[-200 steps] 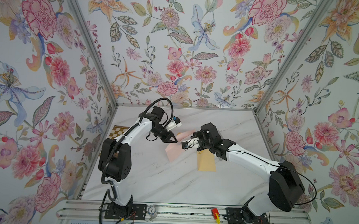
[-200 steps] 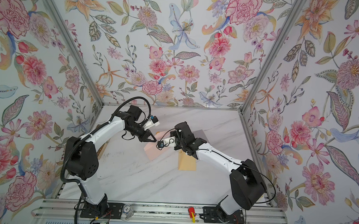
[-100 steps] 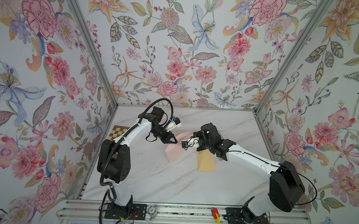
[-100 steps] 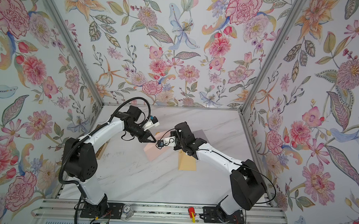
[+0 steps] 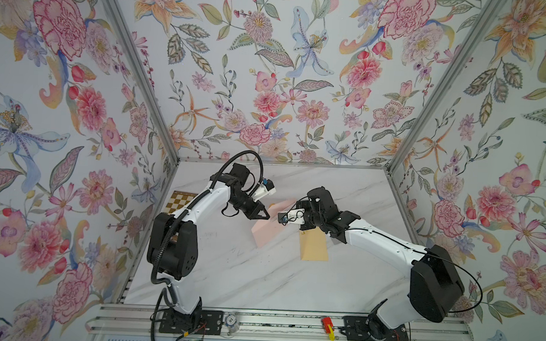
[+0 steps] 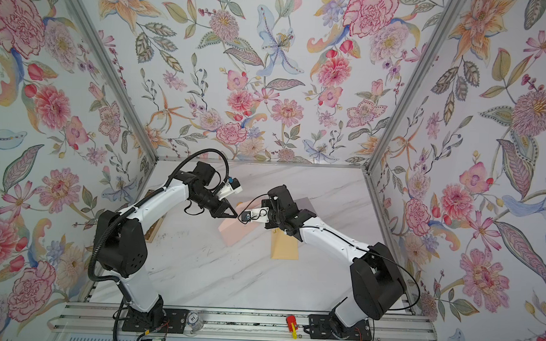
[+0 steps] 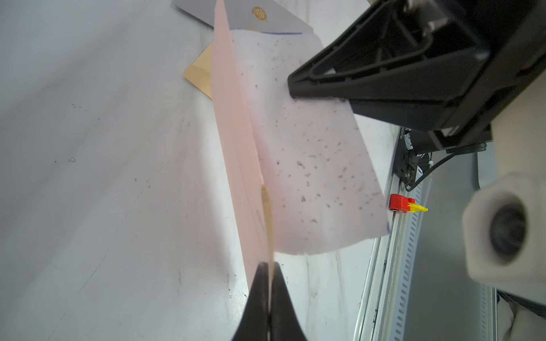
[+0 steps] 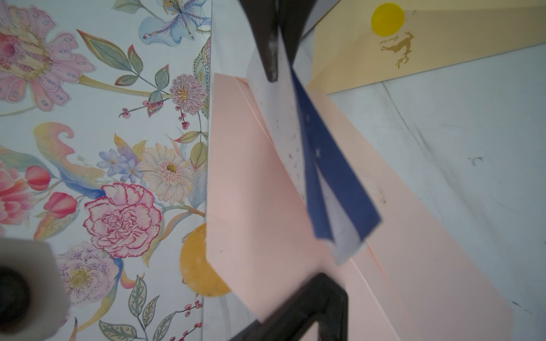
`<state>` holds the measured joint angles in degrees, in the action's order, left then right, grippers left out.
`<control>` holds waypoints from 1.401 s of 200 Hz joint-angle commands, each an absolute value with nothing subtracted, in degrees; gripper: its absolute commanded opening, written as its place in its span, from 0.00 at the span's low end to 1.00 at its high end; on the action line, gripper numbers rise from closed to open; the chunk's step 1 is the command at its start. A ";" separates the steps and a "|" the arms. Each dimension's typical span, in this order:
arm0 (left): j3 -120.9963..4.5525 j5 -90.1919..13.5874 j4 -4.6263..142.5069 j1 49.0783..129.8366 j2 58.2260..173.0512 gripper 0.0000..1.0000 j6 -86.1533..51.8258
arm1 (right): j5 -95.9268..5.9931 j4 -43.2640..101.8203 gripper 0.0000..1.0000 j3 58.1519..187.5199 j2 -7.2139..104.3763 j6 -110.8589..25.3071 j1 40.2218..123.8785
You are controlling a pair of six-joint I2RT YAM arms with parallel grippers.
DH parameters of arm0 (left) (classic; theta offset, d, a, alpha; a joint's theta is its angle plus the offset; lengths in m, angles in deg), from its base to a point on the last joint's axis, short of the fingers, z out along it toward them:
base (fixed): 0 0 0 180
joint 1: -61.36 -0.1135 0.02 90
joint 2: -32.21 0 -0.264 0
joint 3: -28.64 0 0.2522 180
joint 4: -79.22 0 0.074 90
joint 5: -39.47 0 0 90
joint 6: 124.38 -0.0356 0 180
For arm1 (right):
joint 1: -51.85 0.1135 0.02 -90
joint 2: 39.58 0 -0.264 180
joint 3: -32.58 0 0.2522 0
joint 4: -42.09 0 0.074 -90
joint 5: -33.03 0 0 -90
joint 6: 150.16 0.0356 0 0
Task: Fold the letter paper in half and place it into the envelope
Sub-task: Place the letter paper in the envelope.
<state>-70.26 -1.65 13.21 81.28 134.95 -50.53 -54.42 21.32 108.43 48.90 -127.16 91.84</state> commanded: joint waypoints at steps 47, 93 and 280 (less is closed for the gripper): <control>-69.57 -1.97 13.43 83.23 132.32 0.00 -49.68 | -50.65 18.41 0.00 109.71 48.98 -127.13 92.74; -69.13 -2.76 13.13 83.96 131.54 0.00 -49.30 | -49.85 16.99 0.00 110.64 49.79 -127.66 93.09; -64.77 -7.98 18.34 87.33 129.65 0.00 -43.80 | -56.50 11.97 0.00 109.77 48.41 -130.58 94.57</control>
